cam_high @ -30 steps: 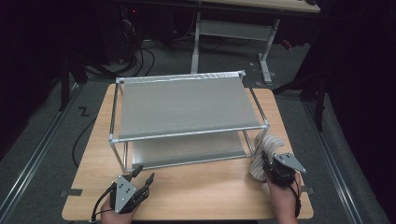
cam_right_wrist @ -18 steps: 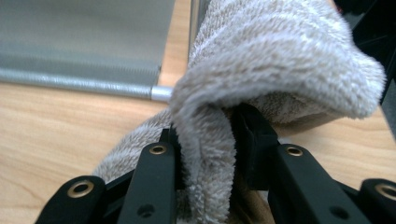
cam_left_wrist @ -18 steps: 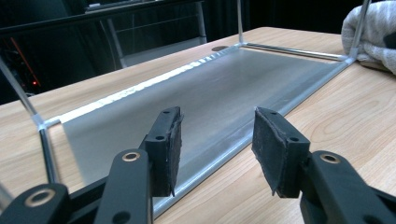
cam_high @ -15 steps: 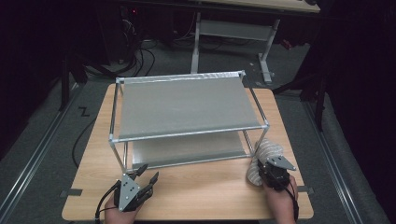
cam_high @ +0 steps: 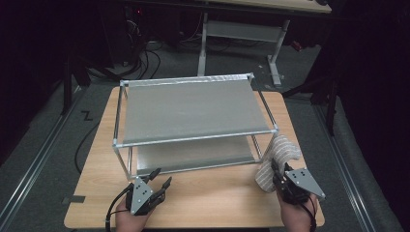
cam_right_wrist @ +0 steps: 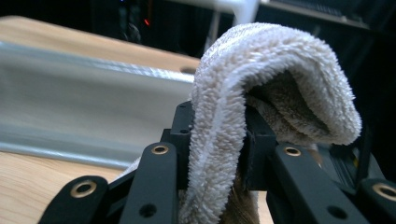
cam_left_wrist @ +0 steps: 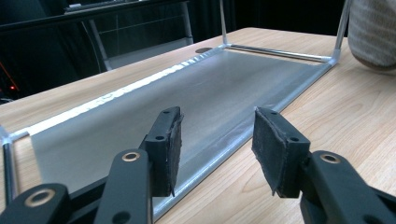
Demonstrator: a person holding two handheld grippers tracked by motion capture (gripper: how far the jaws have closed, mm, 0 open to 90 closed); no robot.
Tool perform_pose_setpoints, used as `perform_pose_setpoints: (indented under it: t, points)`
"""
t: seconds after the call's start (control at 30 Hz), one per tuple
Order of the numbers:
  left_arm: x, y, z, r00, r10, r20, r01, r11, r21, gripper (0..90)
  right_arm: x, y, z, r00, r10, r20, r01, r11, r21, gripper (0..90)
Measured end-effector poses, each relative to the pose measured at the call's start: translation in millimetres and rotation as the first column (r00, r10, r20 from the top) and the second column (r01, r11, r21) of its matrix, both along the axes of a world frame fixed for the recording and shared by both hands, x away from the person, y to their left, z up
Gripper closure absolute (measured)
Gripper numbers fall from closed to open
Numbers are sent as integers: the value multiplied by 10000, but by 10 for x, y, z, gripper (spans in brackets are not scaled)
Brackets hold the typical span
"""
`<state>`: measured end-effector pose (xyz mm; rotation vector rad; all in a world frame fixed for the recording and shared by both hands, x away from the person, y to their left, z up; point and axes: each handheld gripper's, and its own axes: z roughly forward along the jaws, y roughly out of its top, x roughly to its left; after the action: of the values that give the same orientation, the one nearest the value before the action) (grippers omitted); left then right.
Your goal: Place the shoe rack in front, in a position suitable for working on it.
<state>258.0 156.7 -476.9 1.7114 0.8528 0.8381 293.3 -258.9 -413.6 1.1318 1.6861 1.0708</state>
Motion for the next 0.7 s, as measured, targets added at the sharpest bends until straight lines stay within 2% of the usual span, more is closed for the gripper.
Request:
perform_pose_setpoints:
  t: [0.1,0.2,0.23,0.27,0.3,0.37,0.4,0.47,0.53,0.57,0.6,0.63,0.67,0.7]
  points:
    - [1,-22,-2,10000,-80,10,80,10000,58,522,-7,49,13,9996,276,23,-276,9996,-9,707]
    - [-2,-15,-2,10000,-54,4,54,10000,55,522,95,68,-78,9982,356,-476,-363,9993,-129,707]
    - [-2,-15,-2,10000,-54,4,54,10000,55,522,95,68,-78,9982,356,-476,-363,9993,-129,707]
    - [-5,4,-3,10000,-18,24,18,10000,44,522,181,76,-174,9953,364,-897,-386,9990,-232,708]
    - [-10,8,-5,10000,22,-10,-22,10000,11,522,218,75,-218,9933,347,-1102,-378,9989,-269,708]
    - [-15,19,-4,10000,42,-17,-42,10000,50,522,245,71,-251,9919,326,-1226,-365,9989,-295,709]
    - [-29,36,0,10000,94,7,-94,10000,32,522,313,66,-349,9849,330,-1702,-389,9988,-314,708]
    - [-36,48,4,9999,131,32,-131,9999,17,522,343,69,-403,9786,363,-2026,-437,9985,-319,708]
    - [-40,51,4,9999,148,22,-148,9999,-57,522,378,81,-492,9665,427,-2532,-532,9980,-351,708]
    - [-40,51,4,9999,148,22,-148,9999,-57,522,378,81,-492,9665,427,-2532,-532,9980,-351,708]
    - [-41,49,6,9999,141,33,-141,9999,-43,522,408,87,-569,9539,482,-2963,-633,9971,-418,708]
    - [-41,49,6,9999,141,33,-141,9999,-43,522,408,87,-569,9539,482,-2963,-633,9971,-418,708]
    - [-40,49,11,9999,106,59,-106,9999,16,522,432,90,-644,9414,439,-3343,-629,9970,-461,708]
    - [-39,48,10,9999,93,70,-94,10000,14,522,441,91,-666,9378,436,-3444,-629,9970,-452,708]
